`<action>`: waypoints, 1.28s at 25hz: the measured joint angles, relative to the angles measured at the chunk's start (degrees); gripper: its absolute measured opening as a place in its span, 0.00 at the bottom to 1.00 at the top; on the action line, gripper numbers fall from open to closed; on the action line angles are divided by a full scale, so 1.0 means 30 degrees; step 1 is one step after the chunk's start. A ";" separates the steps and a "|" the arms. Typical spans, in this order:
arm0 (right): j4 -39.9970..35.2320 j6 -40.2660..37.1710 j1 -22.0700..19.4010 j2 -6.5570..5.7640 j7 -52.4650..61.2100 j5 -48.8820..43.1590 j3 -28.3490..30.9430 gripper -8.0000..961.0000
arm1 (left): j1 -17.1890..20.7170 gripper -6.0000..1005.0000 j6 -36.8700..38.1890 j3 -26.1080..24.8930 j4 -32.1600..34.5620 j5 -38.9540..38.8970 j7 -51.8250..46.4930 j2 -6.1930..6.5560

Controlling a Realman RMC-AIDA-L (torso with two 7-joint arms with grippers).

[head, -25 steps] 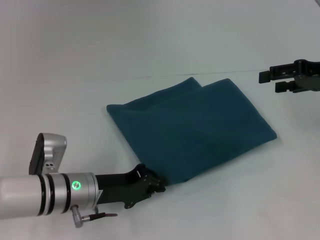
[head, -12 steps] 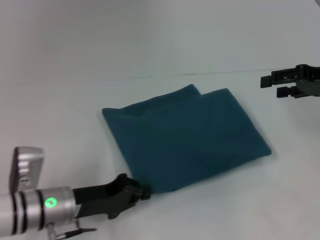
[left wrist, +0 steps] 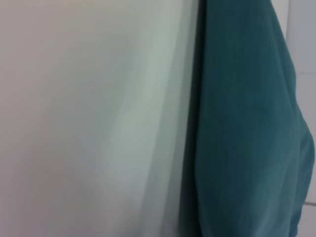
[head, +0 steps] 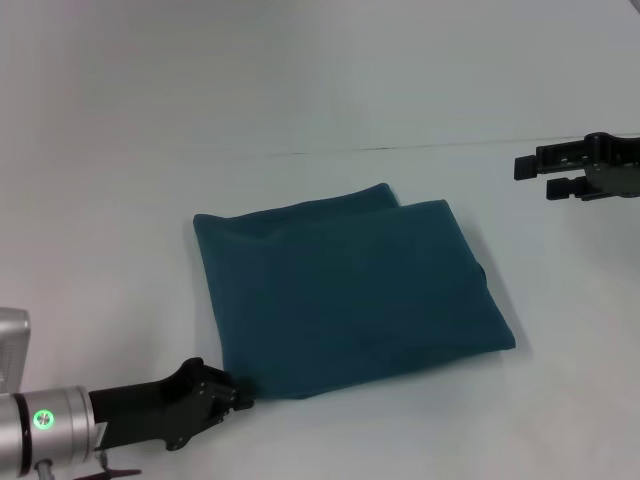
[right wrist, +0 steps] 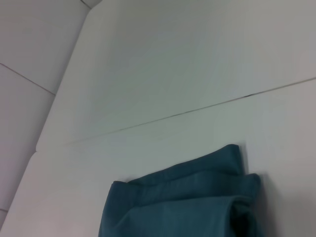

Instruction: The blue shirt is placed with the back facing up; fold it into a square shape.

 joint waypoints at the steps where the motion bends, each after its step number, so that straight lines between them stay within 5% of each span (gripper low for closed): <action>1: 0.0000 -0.0001 0.0001 0.0003 0.0001 0.0002 -0.0001 0.84 | 0.0004 0.10 -0.0008 -0.0173 0.0008 0.0159 -0.0003 0.0009; 18: 0.0008 0.0005 -0.0021 0.0004 -0.0050 0.0002 0.0025 0.84 | 0.0126 0.14 0.2101 -0.1959 0.0654 0.1695 0.0405 0.0339; 24: 0.0022 -0.0030 -0.0123 0.0004 -0.0370 0.0148 0.0062 0.84 | 0.1151 0.25 0.2318 -0.3255 0.2177 0.1719 0.0155 0.0522; 26: 0.0023 -0.0285 -0.0290 0.0032 -0.1544 0.0688 0.0084 0.84 | 0.1702 0.29 0.3145 -0.4083 0.3470 0.1412 0.1233 0.0479; 29: -0.0008 -0.1113 -0.0760 0.0335 -0.5463 0.1890 0.0033 0.84 | 0.1807 0.36 0.6754 -0.4956 0.4384 0.0695 0.6974 0.0533; 32: -0.0304 -0.2641 -0.1390 0.1054 -1.0190 0.2334 -0.0147 0.84 | 0.1644 0.46 0.9229 -0.4966 0.4892 0.0679 1.1452 0.0581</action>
